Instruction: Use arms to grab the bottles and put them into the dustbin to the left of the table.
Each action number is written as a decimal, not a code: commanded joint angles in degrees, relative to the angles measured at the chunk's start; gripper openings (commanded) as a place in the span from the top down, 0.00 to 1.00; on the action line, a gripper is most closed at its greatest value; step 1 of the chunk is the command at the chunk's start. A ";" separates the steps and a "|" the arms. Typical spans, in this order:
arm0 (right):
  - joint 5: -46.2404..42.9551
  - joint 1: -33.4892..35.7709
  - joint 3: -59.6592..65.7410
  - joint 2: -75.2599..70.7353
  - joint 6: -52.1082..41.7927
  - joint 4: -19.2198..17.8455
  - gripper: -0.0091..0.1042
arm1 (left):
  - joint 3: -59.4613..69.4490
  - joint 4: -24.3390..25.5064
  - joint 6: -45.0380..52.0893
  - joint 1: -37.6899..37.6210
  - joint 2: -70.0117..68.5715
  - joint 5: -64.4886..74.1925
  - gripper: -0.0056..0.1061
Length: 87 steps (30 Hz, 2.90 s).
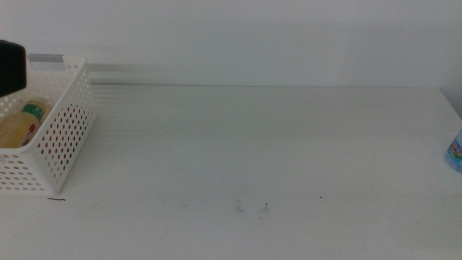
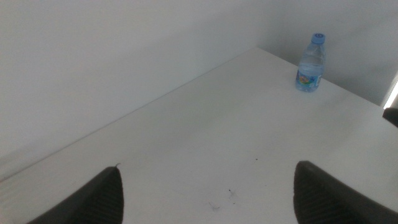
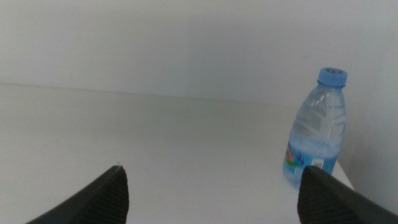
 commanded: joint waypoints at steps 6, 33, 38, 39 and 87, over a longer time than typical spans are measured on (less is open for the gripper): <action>-8.85 -0.49 0.18 -0.25 -1.03 -4.79 0.10 | -0.28 -0.11 -0.27 -0.31 -0.15 -0.72 0.11; -23.11 -0.49 0.18 18.93 -0.95 -4.25 0.10 | -0.28 -0.11 -0.27 -0.31 -0.15 -0.72 0.11; -22.14 -1.51 0.18 20.40 -0.95 -4.25 0.10 | -0.28 -0.11 -0.27 -0.31 -0.15 -0.72 0.11; -22.02 -1.99 0.18 21.02 -0.95 -4.25 0.10 | -0.28 -0.11 -0.27 -0.31 -0.15 -0.72 0.11; -64.71 -22.20 0.18 59.64 1.17 -3.99 0.10 | -0.28 0.22 -0.27 -0.31 -0.15 -0.71 0.11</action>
